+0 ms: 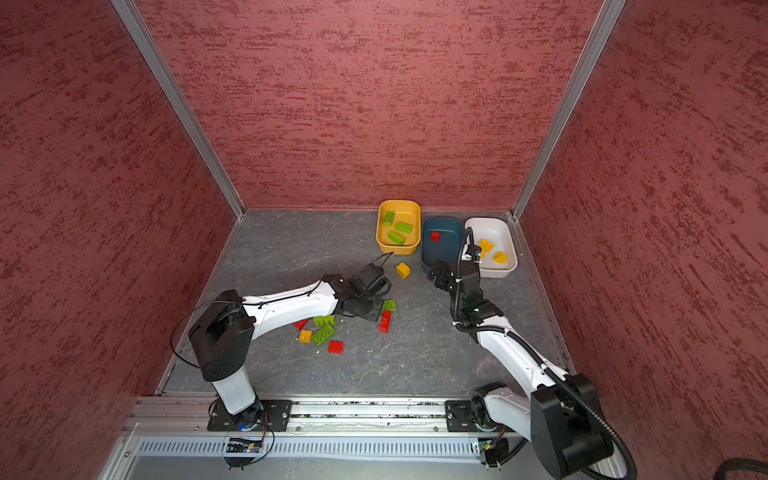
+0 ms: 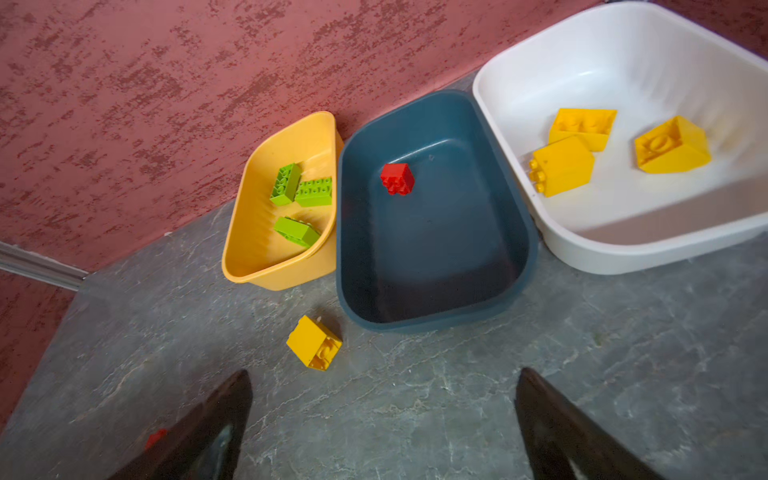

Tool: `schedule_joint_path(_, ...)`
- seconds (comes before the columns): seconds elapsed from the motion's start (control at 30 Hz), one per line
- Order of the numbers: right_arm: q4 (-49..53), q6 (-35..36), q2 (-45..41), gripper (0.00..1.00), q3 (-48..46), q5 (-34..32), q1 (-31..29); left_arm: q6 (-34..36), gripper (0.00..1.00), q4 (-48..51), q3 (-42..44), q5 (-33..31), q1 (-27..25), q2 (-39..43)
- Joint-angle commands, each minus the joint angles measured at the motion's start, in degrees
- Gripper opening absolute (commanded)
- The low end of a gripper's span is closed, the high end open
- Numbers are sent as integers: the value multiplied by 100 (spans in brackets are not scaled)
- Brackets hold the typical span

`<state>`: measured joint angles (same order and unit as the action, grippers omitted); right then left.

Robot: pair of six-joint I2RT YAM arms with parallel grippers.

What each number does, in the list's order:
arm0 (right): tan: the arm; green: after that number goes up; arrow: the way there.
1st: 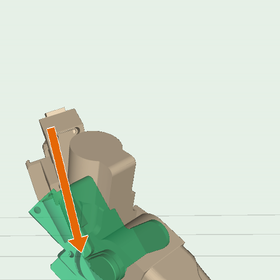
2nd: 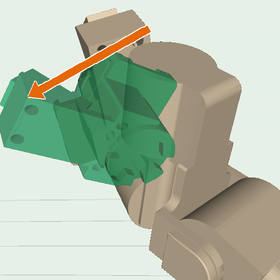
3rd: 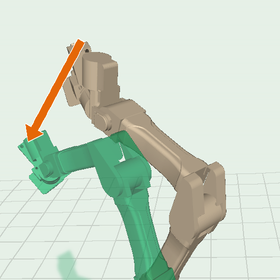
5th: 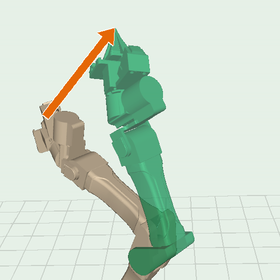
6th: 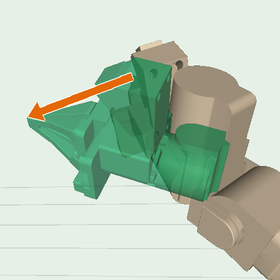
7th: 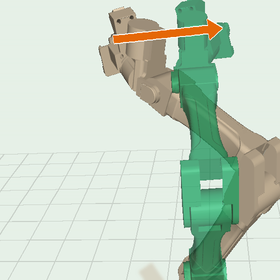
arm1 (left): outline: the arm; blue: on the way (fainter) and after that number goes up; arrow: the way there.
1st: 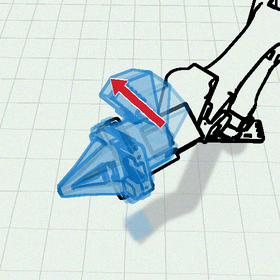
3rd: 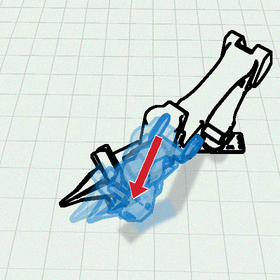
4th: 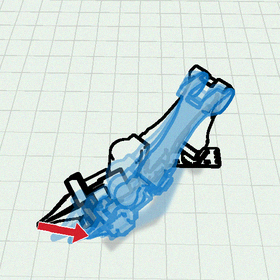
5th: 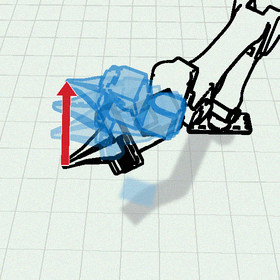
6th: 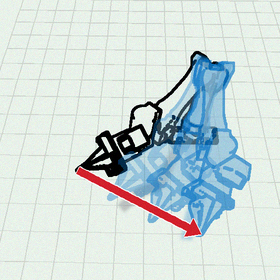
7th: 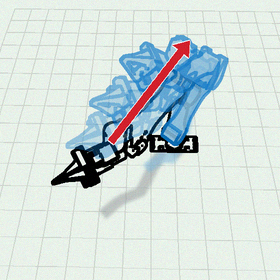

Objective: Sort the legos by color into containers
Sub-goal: 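Grasp a red brick with the left gripper while the right gripper withdraws, then carry the red brick with the left gripper into the teal tub and release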

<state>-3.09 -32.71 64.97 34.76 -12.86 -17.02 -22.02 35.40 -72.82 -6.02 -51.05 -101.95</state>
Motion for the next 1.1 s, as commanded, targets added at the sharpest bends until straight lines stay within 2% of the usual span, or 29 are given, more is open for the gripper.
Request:
schedule_joint_path(0.0, 229, -385, -107, 99, -95, -647, 48, 257, 23, -584, -397, 79, -9, 61)
schedule_joint_path(0.1, 397, -656, -92, 99, -105, -874, 65, 386, 23, -724, -913, 73, 31, -295)
schedule_joint_path(0.2, 436, -796, -90, 99, -149, -965, 72, 444, 22, -1078, -1395, 349, 93, -696)
schedule_joint_path(0.5, 663, -824, -345, 99, -184, -1176, 76, 526, 22, -1467, -3320, 984, 248, -2139)
schedule_joint_path(0.67, 807, -855, -660, 99, -326, -1278, 76, 158, 23, -1674, -4258, 1231, 435, -2953)
schedule_joint_path(0.87, 957, -803, -958, 99, -476, -1306, 81, -605, 27, -1664, -5706, 2046, 653, -4038)
schedule_joint_path(1.07, 1012, -804, -992, 99, -488, -1298, 89, -1283, 33, -1850, -6875, 1658, 698, -5010)
